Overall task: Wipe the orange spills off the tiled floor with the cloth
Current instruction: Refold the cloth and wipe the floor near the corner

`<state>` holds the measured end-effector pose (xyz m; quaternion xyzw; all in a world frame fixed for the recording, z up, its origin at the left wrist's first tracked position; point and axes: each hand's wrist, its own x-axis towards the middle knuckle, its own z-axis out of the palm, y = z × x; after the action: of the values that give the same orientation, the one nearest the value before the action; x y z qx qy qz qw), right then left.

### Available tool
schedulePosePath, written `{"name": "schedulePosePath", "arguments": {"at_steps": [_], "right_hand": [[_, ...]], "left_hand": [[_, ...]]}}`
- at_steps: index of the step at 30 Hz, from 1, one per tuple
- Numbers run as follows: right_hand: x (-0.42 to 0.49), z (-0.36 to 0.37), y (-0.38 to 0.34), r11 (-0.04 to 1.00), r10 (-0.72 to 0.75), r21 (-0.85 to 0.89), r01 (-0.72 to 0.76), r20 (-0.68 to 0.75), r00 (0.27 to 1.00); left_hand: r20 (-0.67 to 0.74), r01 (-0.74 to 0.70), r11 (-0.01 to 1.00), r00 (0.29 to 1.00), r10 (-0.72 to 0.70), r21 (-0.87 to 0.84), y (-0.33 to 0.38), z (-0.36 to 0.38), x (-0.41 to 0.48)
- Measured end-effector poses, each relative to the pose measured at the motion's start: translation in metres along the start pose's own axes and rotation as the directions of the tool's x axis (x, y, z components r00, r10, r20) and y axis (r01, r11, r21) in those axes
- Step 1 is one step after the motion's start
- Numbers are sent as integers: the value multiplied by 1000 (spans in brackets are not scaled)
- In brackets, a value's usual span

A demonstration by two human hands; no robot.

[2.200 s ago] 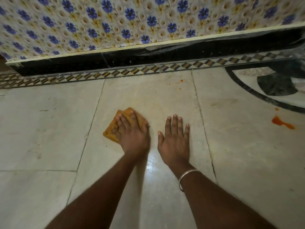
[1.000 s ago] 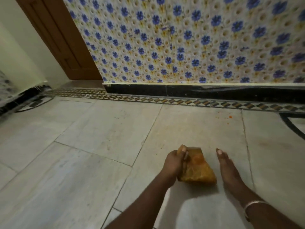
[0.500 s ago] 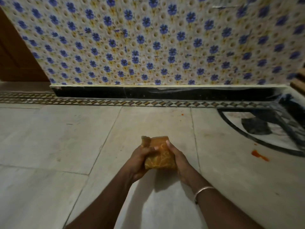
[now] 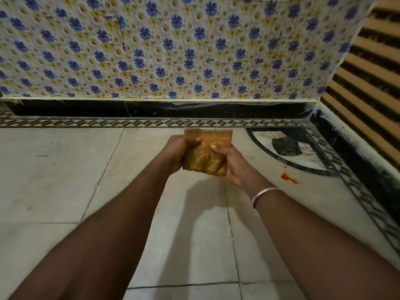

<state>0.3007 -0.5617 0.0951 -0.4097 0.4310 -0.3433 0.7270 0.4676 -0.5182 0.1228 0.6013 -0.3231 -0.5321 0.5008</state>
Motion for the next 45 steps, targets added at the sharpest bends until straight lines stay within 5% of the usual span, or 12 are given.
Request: {"name": "schedulePosePath", "arguments": {"at_steps": [10, 14, 18, 22, 31, 45], "right_hand": [[-33, -18, -159, 826, -61, -555, -94, -253, 965], [-57, -45, -184, 760, -25, -629, -163, -280, 960], [-70, -91, -174, 716, -84, -689, -113, -246, 966], [-67, -129, -121, 796, -99, -597, -102, -294, 951], [-23, -193, -50, 896, -85, -431, -104, -397, 914], [19, -292, 2, 984, -83, -173, -48, -675, 734]], "left_hand": [[-65, 42, 955, 996, -64, -295, 58, 115, 39], [-2, 100, 916, 994, -109, -390, 53, 166, 32], [78, 29, 947, 997, -4, -321, 29, 183, 16], [199, 68, 982, 979, -32, -179, -6, 168, 22], [74, 94, 991, 992, -101, 95, -53, 204, 56], [315, -266, 767, 945, 88, 584, -86, 304, 130]]}}
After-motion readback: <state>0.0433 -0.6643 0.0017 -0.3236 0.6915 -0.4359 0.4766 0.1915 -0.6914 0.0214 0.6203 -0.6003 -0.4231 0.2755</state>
